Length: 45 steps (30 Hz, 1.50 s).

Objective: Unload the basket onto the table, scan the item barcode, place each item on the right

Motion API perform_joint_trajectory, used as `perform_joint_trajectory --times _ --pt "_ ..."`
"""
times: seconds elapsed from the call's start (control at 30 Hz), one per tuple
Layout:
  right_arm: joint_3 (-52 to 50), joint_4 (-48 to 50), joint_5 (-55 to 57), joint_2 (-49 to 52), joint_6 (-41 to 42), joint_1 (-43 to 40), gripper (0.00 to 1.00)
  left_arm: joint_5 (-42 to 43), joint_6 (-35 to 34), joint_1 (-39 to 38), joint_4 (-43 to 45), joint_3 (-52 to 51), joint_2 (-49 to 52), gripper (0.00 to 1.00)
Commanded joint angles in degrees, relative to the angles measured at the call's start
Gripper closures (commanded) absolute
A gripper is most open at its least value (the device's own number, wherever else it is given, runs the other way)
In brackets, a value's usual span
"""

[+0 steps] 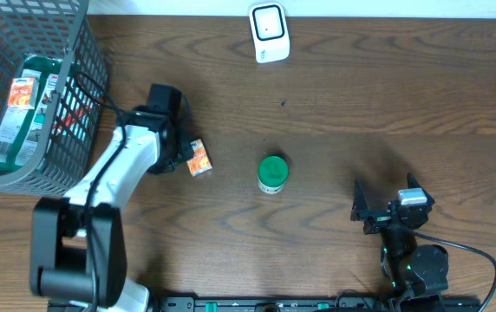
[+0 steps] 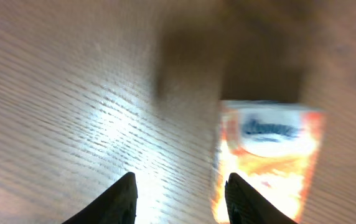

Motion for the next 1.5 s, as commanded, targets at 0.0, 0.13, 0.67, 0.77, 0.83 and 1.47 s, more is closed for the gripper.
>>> perform_joint_trajectory --times 0.0,0.13,0.67,0.77,0.83,1.47 --pt "-0.04 -0.22 0.55 -0.02 0.98 -0.24 0.01 -0.04 1.16 0.31 -1.27 2.16 -3.17 0.53" --pt "-0.04 -0.2 0.52 -0.02 0.98 -0.24 0.01 6.43 3.85 0.31 -1.62 1.9 -2.43 0.51" --pt "-0.04 -0.22 0.52 -0.02 0.98 -0.24 0.01 17.07 6.25 4.66 -0.31 1.4 5.9 0.48" --pt "-0.04 -0.2 0.55 -0.02 0.98 -0.24 0.01 19.65 8.13 5.14 1.79 0.48 5.9 0.48" --pt "-0.04 -0.2 0.55 -0.02 0.98 -0.24 0.01 21.38 8.31 5.14 2.32 -0.26 5.9 0.48" --pt "-0.04 -0.2 0.52 -0.02 0.98 -0.24 0.01 20.83 8.15 5.68 8.83 -5.51 5.92 0.5"
